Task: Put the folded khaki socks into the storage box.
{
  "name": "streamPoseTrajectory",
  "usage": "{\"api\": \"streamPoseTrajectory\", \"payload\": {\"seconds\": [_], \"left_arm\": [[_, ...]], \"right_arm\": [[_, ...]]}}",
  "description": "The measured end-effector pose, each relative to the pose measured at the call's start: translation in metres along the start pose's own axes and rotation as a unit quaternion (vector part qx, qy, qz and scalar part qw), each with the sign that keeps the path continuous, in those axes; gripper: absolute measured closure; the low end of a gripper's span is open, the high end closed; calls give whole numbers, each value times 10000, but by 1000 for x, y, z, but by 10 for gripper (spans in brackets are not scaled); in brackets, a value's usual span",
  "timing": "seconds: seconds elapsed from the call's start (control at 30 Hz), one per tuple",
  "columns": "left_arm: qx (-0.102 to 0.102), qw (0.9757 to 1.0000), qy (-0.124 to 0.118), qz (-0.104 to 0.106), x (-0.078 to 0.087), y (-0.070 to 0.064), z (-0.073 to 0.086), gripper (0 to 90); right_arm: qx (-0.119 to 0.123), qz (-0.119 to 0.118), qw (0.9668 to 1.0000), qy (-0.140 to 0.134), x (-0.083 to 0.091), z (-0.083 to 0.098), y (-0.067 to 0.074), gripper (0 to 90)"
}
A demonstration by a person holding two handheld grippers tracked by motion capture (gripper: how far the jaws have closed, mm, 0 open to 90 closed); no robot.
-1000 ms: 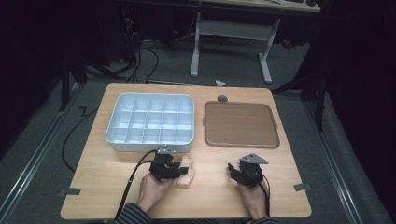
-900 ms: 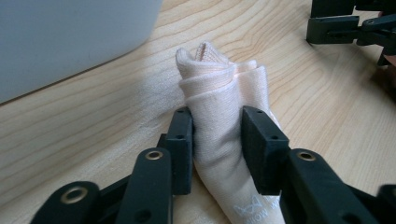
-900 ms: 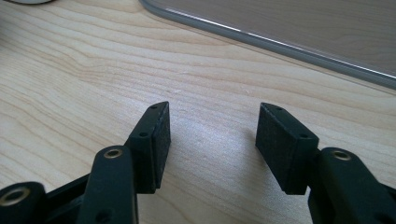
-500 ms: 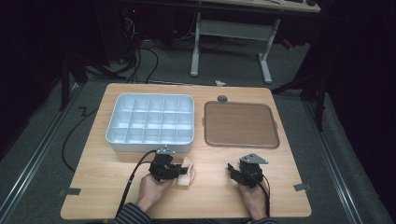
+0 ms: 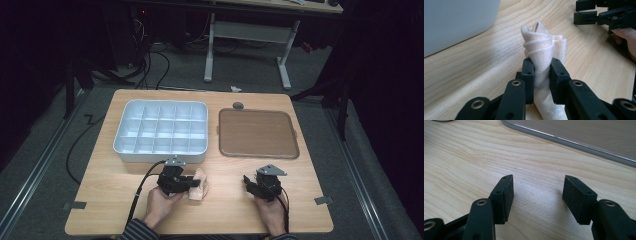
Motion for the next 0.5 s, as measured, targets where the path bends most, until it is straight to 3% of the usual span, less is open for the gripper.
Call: {"api": "streamPoseTrajectory", "payload": {"seconds": [0.5], "left_arm": [[58, 9999, -127, 31, 16, 3, -4, 767]], "right_arm": [[-2, 4, 10000, 3, 0, 0, 0, 420]]}}
Point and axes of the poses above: each handheld gripper's, and its own axes: x roughly backward along the jaws, z roughly out of its underside, y roughly to its left, the point moved 7 cm from there along -x, roughly forward along the jaws, and after that the axes turned 2 degrees about -y, right-handed, at the moved point
